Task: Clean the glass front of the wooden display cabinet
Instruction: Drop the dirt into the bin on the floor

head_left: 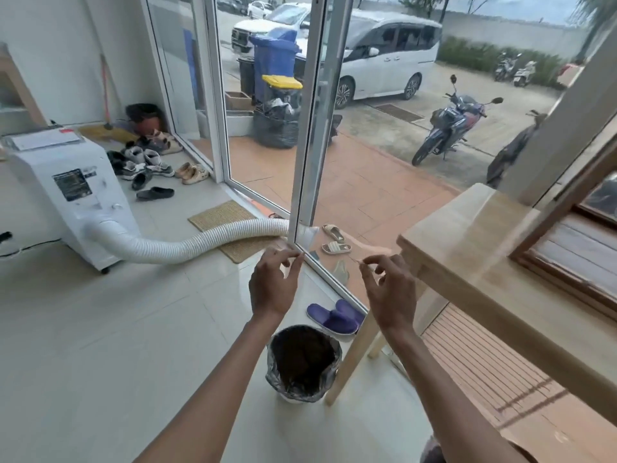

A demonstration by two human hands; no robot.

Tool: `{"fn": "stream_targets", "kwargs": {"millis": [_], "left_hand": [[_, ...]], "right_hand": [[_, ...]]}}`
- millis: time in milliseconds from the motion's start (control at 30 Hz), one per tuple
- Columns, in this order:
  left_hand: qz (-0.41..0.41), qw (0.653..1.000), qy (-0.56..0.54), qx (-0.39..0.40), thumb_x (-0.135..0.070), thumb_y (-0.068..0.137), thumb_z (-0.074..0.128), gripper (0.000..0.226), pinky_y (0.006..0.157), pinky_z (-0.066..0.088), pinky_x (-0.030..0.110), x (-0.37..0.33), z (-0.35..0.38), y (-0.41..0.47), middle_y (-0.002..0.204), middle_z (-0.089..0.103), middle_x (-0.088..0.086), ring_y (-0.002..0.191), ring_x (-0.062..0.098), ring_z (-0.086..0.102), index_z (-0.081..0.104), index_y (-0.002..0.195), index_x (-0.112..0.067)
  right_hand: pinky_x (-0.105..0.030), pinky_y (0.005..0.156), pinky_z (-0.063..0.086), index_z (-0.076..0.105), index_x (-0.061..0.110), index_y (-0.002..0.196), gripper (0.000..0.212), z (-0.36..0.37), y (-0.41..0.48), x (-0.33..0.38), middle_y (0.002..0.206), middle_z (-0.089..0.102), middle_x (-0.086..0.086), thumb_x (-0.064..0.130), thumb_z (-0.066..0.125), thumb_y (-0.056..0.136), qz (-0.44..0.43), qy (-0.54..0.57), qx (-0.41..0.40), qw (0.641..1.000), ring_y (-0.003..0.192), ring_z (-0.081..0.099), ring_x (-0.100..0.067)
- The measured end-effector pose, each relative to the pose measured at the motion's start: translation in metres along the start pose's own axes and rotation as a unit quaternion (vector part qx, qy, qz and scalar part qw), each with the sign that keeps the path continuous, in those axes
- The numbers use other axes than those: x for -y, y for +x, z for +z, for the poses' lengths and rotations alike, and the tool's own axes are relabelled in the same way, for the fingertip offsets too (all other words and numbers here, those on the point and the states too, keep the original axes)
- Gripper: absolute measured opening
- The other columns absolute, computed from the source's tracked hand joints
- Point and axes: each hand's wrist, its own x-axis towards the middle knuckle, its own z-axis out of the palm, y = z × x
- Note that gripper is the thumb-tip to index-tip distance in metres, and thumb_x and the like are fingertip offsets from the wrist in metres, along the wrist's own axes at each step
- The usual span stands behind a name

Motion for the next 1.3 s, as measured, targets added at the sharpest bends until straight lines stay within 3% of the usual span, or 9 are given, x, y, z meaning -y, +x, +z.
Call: {"fn": "stream_targets", "kwargs": {"millis": [233, 333, 533, 733, 867, 1033, 1300], "left_hand": [[-0.071, 0.993, 0.039, 0.085, -0.036, 0.093, 0.073, 0.014, 0.056, 0.04, 0.024, 0.068, 0.031, -0.022, 0.086, 0.064, -0.011, 0.059, 0.003, 0.053, 0.079, 0.097, -0.025], [-0.112, 0.987, 0.038, 0.106, -0.038, 0.091, 0.074, 0.014, 0.06, 0.044, 0.027, 0.085, 0.043, -0.033, 0.086, 0.069, -0.012, 0.063, 0.004, 0.055, 0.08, 0.095, -0.026], [-0.187, 0.974, 0.047, 0.122, -0.041, 0.089, 0.076, 0.014, 0.059, 0.043, 0.024, 0.112, 0.053, -0.052, 0.083, 0.072, -0.015, 0.065, 0.006, 0.06, 0.081, 0.093, -0.028], [-0.22, 0.963, 0.058, 0.144, -0.041, 0.09, 0.075, 0.017, 0.059, 0.041, 0.018, 0.119, 0.06, -0.056, 0.086, 0.074, -0.014, 0.062, -0.002, 0.058, 0.081, 0.096, -0.026], [-0.241, 0.954, 0.073, 0.164, -0.042, 0.089, 0.075, 0.019, 0.06, 0.041, 0.018, 0.122, 0.065, -0.058, 0.09, 0.077, -0.012, 0.063, -0.002, 0.058, 0.082, 0.096, -0.025], [-0.264, 0.945, 0.089, 0.17, -0.041, 0.088, 0.076, 0.02, 0.073, 0.055, 0.031, 0.13, 0.07, -0.066, 0.088, 0.078, -0.008, 0.08, 0.019, 0.07, 0.083, 0.094, -0.023], [-0.264, 0.938, 0.116, 0.193, -0.035, 0.087, 0.078, 0.016, 0.072, 0.052, 0.029, 0.127, 0.074, -0.07, 0.087, 0.079, -0.004, 0.084, 0.018, 0.072, 0.082, 0.093, -0.021]], "right_hand": [[-0.026, 0.058, 0.036, 0.075, 0.018, 0.095, 0.009, 0.044, -0.05, -0.054, 0.098, 0.064, 0.004, 0.027, 0.071, 0.095, 0.102, -0.038, 0.129, 0.986, 0.067, 0.059, -0.009], [-0.027, 0.065, 0.039, 0.076, 0.02, 0.095, 0.009, 0.059, -0.056, -0.072, 0.099, 0.072, 0.004, 0.028, 0.07, 0.094, 0.127, -0.067, 0.17, 0.975, 0.084, 0.069, -0.02], [-0.035, 0.073, 0.052, 0.075, 0.015, 0.088, 0.013, 0.1, -0.049, -0.088, 0.091, 0.075, -0.002, 0.025, 0.068, 0.092, 0.15, -0.092, 0.242, 0.954, 0.091, 0.07, -0.023], [-0.035, 0.085, 0.056, 0.075, 0.014, 0.114, 0.024, 0.131, -0.038, -0.089, 0.107, 0.078, -0.002, 0.024, 0.067, 0.093, 0.196, -0.076, 0.253, 0.944, 0.104, 0.071, -0.023], [-0.037, 0.08, 0.056, 0.077, 0.014, 0.102, 0.017, 0.133, -0.043, -0.095, 0.096, 0.078, -0.002, 0.024, 0.065, 0.094, 0.208, -0.054, 0.247, 0.945, 0.094, 0.071, -0.023], [-0.032, 0.075, 0.052, 0.076, 0.016, 0.102, 0.017, 0.128, -0.048, -0.1, 0.095, 0.075, 0.002, 0.026, 0.065, 0.096, 0.203, -0.046, 0.235, 0.949, 0.089, 0.068, -0.018], [-0.033, 0.072, 0.054, 0.076, 0.018, 0.098, 0.015, 0.124, -0.052, -0.104, 0.092, 0.073, 0.004, 0.026, 0.064, 0.095, 0.211, -0.049, 0.23, 0.949, 0.086, 0.067, -0.018]]}}
